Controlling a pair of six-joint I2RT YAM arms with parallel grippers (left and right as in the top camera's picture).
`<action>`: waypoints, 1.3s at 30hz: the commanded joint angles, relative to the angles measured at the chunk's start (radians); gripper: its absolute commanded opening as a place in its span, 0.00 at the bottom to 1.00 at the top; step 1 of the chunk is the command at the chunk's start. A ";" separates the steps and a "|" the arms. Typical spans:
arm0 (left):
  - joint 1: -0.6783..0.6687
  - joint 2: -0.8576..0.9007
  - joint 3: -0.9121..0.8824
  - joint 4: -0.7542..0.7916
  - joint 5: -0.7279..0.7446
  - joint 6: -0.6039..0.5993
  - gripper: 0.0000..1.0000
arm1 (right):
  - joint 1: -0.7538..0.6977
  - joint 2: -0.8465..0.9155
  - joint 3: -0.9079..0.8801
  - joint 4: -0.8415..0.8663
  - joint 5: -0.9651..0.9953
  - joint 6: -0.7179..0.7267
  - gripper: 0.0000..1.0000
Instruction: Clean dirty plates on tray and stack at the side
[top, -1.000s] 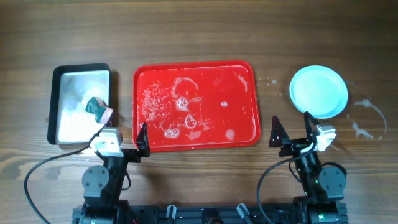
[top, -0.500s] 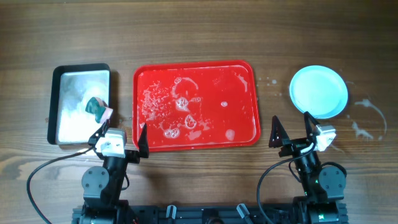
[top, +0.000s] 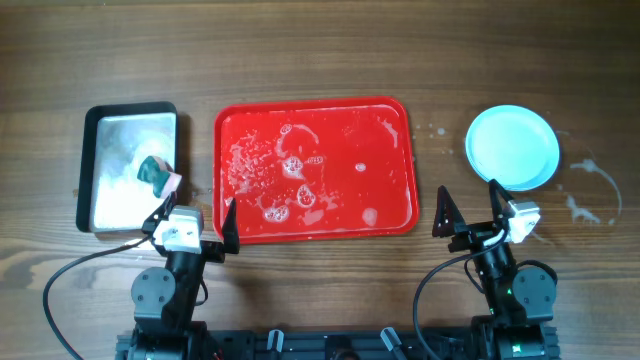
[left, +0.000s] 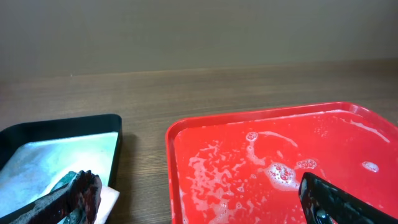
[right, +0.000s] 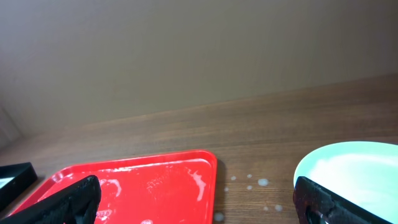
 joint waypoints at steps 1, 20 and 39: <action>-0.004 -0.011 -0.006 0.003 0.016 0.019 1.00 | -0.002 -0.006 -0.002 0.005 -0.016 0.008 1.00; -0.005 -0.009 -0.068 0.388 0.008 0.019 1.00 | -0.002 -0.006 -0.002 0.005 -0.016 0.008 1.00; -0.004 0.005 -0.068 0.151 0.000 0.019 1.00 | -0.002 -0.006 -0.002 0.005 -0.016 0.008 1.00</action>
